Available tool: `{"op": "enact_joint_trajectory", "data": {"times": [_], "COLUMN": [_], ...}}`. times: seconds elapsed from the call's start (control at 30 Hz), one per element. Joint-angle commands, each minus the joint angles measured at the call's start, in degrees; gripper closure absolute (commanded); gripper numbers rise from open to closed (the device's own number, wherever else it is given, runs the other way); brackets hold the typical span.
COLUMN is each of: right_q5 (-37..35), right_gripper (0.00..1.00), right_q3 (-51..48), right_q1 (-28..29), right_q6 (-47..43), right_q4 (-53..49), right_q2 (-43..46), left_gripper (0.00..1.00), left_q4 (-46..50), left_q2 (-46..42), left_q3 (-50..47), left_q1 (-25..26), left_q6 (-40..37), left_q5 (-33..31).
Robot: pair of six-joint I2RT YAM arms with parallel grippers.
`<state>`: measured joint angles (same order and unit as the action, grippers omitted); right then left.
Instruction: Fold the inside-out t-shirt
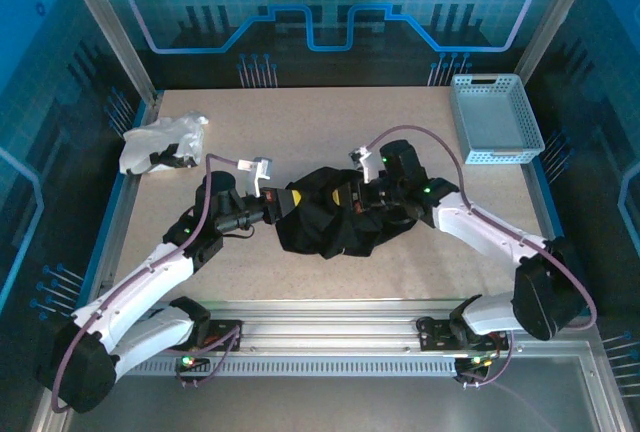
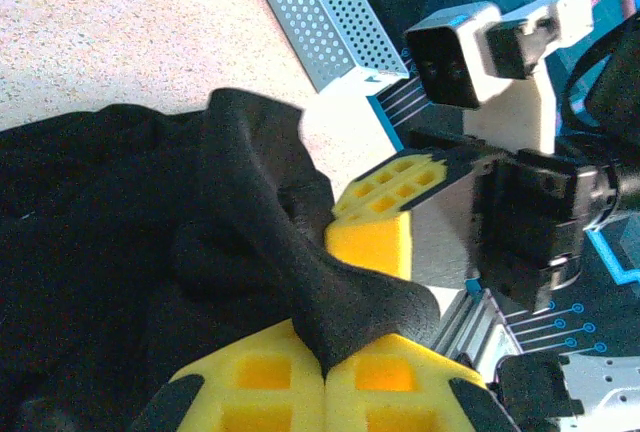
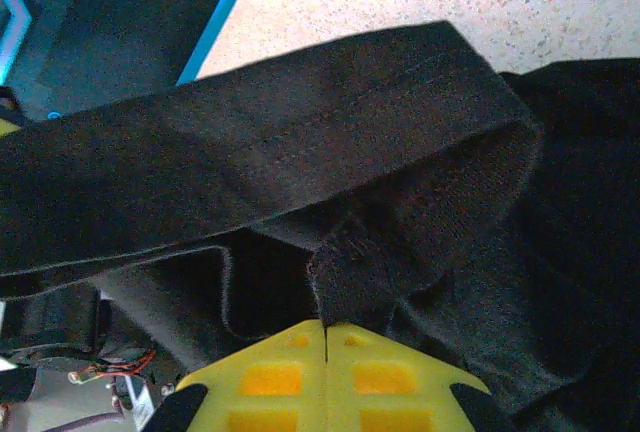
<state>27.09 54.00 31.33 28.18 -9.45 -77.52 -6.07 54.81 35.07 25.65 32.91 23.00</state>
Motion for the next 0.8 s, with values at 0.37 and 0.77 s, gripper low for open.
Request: {"op": "enact_joint_trajectory", "data": {"times": [0.37, 0.77], "right_q5": [12.77, 6.59], "right_gripper": [1.0, 1.0], "right_q3": [-0.78, -2.67], "right_q1": [-7.62, -10.51], "right_q6": [1.02, -2.74], "right_q4": [-5.23, -14.56], "right_q2": [12.03, 14.35], "left_gripper": [1.0, 1.0], "left_q4": [-2.99, -7.87], "left_q2": [2.04, -0.3], "left_q3": [-2.27, -4.45], "left_q1": [-0.34, -0.25], "left_q6": [-2.48, -0.44], "left_q5": [-1.54, 0.7]}}
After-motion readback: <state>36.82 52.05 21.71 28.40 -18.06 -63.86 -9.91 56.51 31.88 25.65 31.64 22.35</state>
